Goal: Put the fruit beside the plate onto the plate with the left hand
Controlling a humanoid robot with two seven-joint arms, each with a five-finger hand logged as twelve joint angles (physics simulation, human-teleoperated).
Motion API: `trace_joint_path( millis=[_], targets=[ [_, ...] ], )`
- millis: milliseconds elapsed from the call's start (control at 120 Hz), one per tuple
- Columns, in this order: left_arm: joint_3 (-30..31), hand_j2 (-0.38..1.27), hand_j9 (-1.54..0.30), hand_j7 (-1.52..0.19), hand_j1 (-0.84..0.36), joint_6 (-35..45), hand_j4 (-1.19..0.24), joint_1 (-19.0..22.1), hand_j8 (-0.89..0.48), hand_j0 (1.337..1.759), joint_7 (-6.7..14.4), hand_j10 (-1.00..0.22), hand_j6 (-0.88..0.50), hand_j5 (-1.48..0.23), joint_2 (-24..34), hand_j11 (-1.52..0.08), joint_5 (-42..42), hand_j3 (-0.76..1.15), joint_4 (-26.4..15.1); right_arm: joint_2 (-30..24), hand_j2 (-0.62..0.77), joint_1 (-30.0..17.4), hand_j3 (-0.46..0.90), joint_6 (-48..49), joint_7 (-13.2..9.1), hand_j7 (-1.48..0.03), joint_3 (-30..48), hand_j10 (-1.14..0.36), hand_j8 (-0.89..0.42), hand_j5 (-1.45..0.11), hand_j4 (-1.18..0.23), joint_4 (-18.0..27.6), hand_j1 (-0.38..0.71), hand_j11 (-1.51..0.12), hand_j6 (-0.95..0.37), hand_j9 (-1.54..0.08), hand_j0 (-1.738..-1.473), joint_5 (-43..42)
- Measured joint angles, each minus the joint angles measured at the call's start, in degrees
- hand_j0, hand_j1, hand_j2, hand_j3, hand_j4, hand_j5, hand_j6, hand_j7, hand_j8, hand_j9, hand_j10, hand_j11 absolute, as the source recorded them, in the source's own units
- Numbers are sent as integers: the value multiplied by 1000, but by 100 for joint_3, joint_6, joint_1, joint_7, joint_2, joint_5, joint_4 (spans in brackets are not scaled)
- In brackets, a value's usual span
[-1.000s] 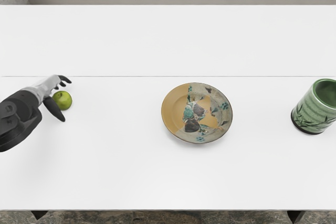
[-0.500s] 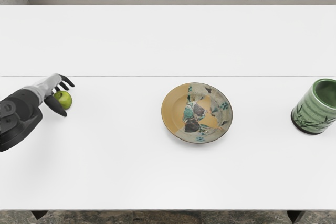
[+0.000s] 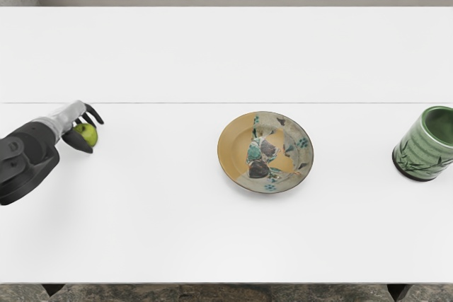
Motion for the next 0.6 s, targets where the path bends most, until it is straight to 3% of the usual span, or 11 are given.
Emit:
trace_joint_path(
  millis=[242,600],
  targets=[
    [2,101,-760,-750,-269,-6,-578,0,-436,1654,3,-573,-489,-750,-1,-759,-34,0,0,0,0,0,0,-1,1,0,0,0,0,0,0,0,-349,0,0,0,-1658,-2],
    [-57,350,-927,-922,-313,-45,-688,-78,-411,1653,-3,-595,-471,-923,-43,-927,-123,0,-154,0,0,0,0,-6,1,0,5,0,0,0,0,0,-349,0,0,0,-1658,-1]
  ],
)
